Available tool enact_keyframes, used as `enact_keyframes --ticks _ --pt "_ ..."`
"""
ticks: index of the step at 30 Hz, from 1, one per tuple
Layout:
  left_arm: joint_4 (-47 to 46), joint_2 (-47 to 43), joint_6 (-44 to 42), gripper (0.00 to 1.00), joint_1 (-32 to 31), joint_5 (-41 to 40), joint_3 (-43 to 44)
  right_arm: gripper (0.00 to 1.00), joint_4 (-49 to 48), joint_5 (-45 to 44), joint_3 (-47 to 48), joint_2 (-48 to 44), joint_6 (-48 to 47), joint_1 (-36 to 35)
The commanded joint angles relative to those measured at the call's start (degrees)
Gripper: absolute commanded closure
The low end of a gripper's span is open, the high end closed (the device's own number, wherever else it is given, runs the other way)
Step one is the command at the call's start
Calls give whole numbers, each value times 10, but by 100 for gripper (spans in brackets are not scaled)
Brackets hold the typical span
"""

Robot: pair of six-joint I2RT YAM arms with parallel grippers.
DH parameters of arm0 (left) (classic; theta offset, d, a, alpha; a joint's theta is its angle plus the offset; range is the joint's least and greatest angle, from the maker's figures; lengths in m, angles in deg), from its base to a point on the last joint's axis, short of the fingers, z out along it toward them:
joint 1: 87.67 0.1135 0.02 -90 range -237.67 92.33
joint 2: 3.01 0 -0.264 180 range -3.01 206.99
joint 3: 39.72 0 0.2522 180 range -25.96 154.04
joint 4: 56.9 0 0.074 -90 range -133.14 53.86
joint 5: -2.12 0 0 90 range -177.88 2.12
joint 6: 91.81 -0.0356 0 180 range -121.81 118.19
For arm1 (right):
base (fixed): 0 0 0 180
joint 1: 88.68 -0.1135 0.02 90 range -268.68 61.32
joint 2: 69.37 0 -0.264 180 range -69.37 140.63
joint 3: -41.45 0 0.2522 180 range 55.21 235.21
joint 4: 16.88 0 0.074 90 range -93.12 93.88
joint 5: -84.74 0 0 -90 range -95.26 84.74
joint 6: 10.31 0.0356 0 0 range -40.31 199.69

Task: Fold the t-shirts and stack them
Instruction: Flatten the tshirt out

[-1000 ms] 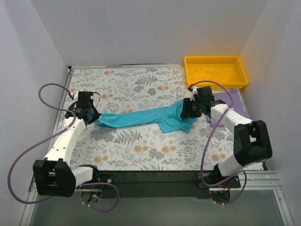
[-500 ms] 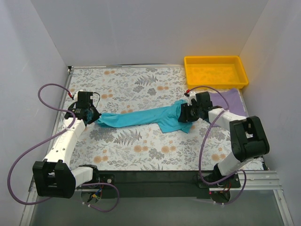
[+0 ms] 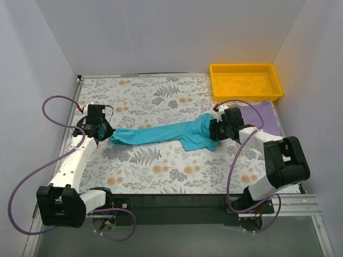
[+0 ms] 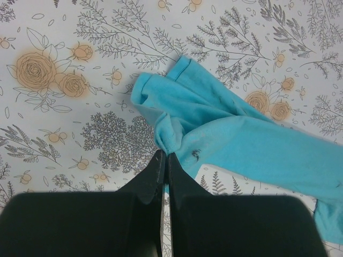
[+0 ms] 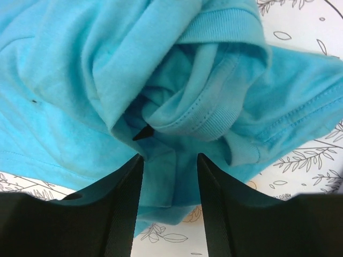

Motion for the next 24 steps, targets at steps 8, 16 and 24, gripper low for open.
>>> enact_keyframes --ticks 8,16,24 --pt "2 -23 -9 100 4 -1 5 69 17 27 1 -14 2 -1" --pt "-1 -24 -10 100 4 3 11 73 30 50 30 -39 14 -2" --pt "-3 -27 -10 100 4 6 7 73 47 56 53 -19 24 -6"
